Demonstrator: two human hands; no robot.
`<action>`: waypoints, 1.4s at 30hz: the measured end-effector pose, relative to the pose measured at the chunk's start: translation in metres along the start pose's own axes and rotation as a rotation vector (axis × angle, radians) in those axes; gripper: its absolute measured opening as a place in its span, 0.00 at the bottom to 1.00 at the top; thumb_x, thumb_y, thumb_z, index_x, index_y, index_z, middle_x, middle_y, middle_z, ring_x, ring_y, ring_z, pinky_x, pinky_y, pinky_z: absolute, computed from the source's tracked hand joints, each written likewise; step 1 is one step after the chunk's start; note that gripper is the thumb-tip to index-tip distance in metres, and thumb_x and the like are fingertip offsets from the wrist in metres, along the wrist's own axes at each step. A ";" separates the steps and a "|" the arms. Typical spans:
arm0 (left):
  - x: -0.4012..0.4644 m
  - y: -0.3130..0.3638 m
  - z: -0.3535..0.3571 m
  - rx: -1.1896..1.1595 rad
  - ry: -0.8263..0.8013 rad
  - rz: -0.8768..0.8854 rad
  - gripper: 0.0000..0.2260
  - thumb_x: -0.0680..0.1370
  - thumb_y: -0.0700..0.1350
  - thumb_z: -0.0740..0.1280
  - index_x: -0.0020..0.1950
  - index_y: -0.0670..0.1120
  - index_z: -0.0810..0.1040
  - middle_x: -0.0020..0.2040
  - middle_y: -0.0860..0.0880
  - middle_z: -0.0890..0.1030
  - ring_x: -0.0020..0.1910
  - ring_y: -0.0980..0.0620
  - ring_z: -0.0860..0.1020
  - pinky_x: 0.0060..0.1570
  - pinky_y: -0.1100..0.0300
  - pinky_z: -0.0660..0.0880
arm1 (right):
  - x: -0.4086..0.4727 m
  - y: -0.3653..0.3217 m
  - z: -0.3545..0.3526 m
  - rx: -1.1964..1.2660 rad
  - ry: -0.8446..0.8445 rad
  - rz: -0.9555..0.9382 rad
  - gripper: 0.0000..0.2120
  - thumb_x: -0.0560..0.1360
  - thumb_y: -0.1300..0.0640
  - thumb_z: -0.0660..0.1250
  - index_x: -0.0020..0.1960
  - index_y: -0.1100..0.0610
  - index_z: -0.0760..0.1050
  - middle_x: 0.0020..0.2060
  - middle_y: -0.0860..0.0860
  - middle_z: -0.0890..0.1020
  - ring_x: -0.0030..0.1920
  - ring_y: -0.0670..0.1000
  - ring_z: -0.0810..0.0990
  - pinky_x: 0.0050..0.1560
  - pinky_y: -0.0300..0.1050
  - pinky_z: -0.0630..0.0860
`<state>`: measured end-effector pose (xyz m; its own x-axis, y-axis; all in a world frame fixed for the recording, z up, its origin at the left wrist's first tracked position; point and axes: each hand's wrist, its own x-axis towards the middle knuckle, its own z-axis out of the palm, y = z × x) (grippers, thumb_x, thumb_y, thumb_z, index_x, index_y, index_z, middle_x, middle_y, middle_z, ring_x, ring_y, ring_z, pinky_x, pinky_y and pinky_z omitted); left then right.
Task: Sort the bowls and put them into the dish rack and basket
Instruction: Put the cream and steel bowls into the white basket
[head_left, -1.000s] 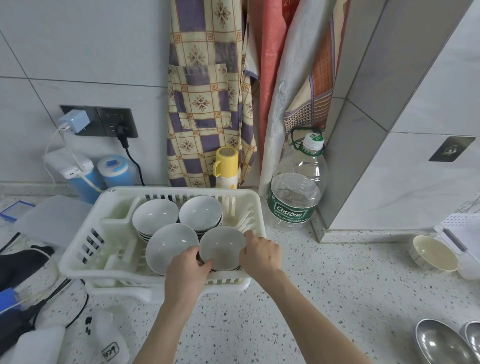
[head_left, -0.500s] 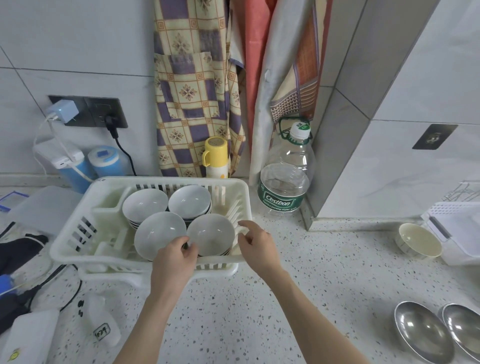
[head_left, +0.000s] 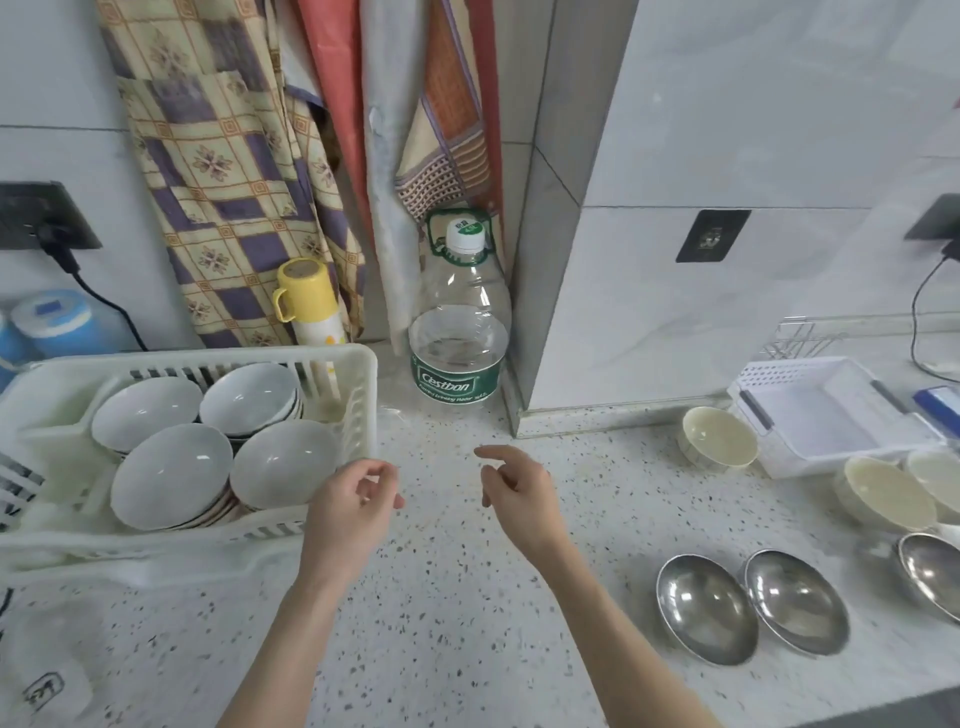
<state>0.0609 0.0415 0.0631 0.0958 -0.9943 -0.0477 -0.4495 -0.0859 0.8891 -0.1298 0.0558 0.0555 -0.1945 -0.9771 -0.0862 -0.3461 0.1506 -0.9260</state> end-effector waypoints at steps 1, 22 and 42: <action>-0.005 0.006 0.014 -0.014 -0.001 -0.014 0.05 0.79 0.49 0.66 0.45 0.53 0.80 0.34 0.59 0.84 0.31 0.61 0.79 0.25 0.68 0.70 | 0.001 0.004 -0.014 0.001 -0.007 -0.001 0.14 0.78 0.60 0.59 0.56 0.47 0.78 0.27 0.48 0.77 0.23 0.40 0.71 0.26 0.30 0.66; -0.096 0.122 0.271 -0.163 -0.391 -0.196 0.06 0.78 0.47 0.67 0.46 0.47 0.81 0.35 0.51 0.86 0.23 0.57 0.71 0.28 0.64 0.70 | -0.016 0.109 -0.273 0.255 0.197 0.216 0.13 0.75 0.61 0.61 0.50 0.49 0.82 0.26 0.45 0.78 0.27 0.42 0.71 0.28 0.32 0.69; -0.040 0.148 0.445 -0.376 -0.347 -0.643 0.17 0.79 0.46 0.66 0.66 0.43 0.72 0.55 0.41 0.82 0.29 0.54 0.69 0.19 0.67 0.60 | 0.009 0.217 -0.402 1.178 0.538 0.901 0.13 0.82 0.55 0.60 0.65 0.55 0.69 0.60 0.53 0.80 0.25 0.46 0.71 0.16 0.32 0.63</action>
<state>-0.4041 0.0402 -0.0061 -0.0752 -0.7266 -0.6829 -0.0672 -0.6796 0.7305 -0.5755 0.1401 0.0010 -0.3134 -0.4303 -0.8465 0.8884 0.1821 -0.4214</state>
